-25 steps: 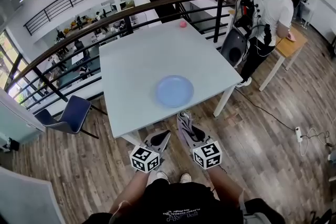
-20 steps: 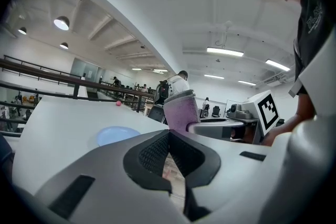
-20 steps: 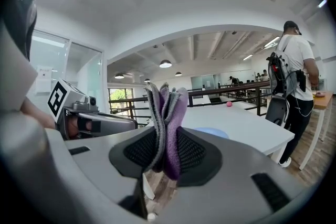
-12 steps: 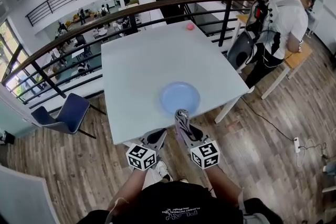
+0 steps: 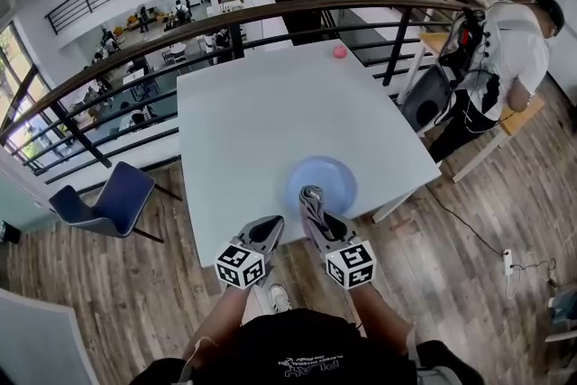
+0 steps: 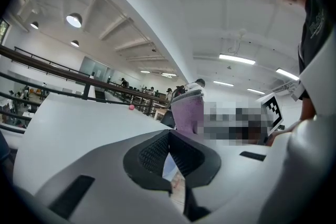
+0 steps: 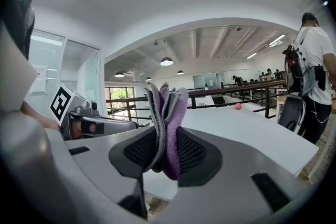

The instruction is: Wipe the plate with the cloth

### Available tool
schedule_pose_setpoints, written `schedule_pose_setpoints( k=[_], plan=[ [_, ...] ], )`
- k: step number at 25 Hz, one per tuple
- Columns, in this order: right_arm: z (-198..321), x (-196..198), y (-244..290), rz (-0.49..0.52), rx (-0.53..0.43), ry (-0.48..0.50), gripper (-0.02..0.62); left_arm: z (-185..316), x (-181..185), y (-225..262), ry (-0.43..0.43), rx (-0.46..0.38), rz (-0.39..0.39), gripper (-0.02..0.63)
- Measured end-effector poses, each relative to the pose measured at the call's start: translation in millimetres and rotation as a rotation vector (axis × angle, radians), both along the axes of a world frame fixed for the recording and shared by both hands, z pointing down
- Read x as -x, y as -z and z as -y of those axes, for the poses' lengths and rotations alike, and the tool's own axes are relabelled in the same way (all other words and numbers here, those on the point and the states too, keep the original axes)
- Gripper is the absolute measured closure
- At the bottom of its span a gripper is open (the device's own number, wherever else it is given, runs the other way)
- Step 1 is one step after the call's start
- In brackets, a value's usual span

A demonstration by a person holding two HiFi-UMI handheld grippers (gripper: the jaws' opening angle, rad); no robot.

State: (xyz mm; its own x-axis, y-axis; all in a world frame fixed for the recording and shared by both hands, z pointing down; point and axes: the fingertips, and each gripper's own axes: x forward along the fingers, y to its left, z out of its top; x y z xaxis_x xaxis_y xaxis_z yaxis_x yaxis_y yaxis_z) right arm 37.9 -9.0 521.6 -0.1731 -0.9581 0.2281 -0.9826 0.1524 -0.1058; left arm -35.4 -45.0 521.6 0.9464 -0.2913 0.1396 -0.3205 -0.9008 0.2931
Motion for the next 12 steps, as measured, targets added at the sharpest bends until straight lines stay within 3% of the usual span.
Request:
schedule_pose_setpoints(
  k=[12],
  plan=[
    [57.1, 4.6, -11.5, 0.026, 0.044, -0.023, 0.477, 69.1, 13.4, -1.9, 0.015, 0.016, -0.025, 0.594]
  ],
)
